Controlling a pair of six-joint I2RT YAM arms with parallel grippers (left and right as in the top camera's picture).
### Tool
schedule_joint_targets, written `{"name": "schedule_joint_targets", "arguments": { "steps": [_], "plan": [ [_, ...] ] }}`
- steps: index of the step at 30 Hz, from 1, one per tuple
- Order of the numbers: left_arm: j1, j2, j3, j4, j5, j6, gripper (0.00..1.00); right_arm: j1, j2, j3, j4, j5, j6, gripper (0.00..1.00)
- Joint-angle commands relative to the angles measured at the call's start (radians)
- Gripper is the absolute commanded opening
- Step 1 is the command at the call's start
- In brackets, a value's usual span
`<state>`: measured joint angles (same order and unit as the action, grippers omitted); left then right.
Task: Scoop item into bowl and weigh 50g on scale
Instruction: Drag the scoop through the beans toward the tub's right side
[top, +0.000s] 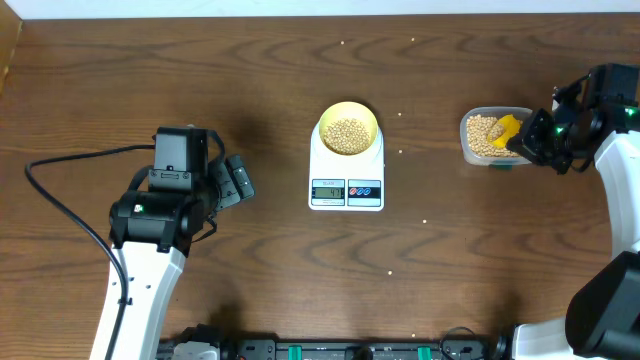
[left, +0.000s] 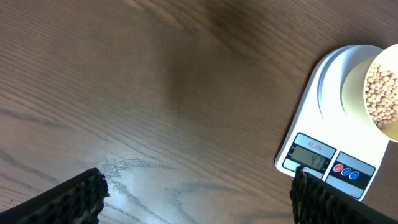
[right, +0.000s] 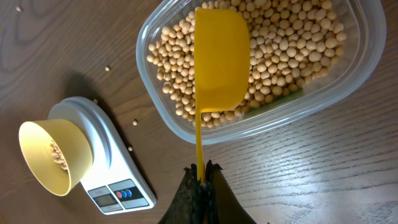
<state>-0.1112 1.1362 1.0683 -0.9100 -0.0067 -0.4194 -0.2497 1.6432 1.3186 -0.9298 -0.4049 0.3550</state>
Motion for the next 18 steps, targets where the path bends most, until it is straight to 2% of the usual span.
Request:
{"name": "schedule_joint_targets", "arguments": {
  "steps": [1, 18],
  "plan": [
    [0.006, 0.001, 0.011, -0.002, -0.017, -0.001, 0.96, -0.005, -0.024, -0.005, -0.001, -0.013, -0.021, 0.01],
    [0.006, 0.001, 0.011, -0.002, -0.017, -0.001, 0.96, -0.063, -0.028, -0.005, -0.008, -0.103, -0.023, 0.01]
  ]
}}
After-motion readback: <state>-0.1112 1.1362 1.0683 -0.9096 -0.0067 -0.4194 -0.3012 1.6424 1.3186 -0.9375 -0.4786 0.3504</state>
